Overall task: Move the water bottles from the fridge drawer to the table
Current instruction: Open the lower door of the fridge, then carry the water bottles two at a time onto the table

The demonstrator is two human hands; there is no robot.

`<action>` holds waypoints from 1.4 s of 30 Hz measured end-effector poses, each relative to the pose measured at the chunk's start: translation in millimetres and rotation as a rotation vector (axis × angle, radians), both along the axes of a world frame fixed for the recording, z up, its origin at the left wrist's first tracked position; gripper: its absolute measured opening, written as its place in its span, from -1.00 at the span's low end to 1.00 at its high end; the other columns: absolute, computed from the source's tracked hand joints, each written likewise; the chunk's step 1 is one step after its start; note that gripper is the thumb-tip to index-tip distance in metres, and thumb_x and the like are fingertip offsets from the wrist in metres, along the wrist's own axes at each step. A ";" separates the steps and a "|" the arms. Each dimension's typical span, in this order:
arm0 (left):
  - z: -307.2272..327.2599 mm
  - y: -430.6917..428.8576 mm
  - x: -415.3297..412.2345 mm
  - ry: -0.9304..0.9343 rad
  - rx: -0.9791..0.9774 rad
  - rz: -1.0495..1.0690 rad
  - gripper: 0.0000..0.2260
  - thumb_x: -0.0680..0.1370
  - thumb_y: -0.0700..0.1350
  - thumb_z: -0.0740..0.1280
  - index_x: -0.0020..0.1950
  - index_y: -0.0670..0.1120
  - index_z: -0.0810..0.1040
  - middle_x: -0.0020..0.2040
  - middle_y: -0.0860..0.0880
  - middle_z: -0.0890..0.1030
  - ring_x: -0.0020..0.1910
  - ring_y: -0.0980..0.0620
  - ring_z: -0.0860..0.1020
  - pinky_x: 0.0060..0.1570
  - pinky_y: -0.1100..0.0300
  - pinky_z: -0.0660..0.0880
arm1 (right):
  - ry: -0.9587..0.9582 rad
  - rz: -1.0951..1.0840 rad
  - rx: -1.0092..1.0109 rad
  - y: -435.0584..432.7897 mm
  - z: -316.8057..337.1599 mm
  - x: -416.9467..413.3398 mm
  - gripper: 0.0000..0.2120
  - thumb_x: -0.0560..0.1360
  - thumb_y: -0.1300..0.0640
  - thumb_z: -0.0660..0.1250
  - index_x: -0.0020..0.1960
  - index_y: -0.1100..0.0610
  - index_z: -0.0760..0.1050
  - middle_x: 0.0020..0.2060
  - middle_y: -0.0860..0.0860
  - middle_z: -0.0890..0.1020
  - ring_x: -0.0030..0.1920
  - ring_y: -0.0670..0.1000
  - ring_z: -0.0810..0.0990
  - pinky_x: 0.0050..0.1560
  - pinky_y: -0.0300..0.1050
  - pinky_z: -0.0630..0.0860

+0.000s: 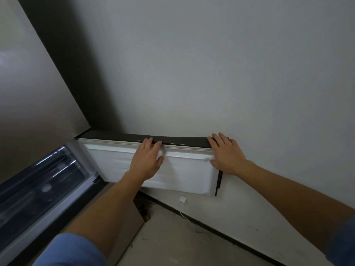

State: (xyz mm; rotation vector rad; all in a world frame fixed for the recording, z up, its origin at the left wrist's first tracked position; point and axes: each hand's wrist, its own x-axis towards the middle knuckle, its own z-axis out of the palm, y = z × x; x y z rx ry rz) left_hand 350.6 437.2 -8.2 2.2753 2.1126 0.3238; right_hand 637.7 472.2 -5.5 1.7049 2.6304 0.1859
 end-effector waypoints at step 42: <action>-112.6 -209.0 -466.5 -2.540 0.983 1.057 -0.40 0.62 0.23 0.03 0.44 -0.22 0.27 0.37 -0.27 0.41 0.31 -0.26 0.44 0.34 -0.16 0.34 | 1.843 -0.698 -1.846 -25.0 -111.8 -656.6 -0.35 0.60 -0.27 0.01 0.48 0.19 0.26 0.43 0.16 0.38 0.40 0.18 0.39 0.39 0.07 0.31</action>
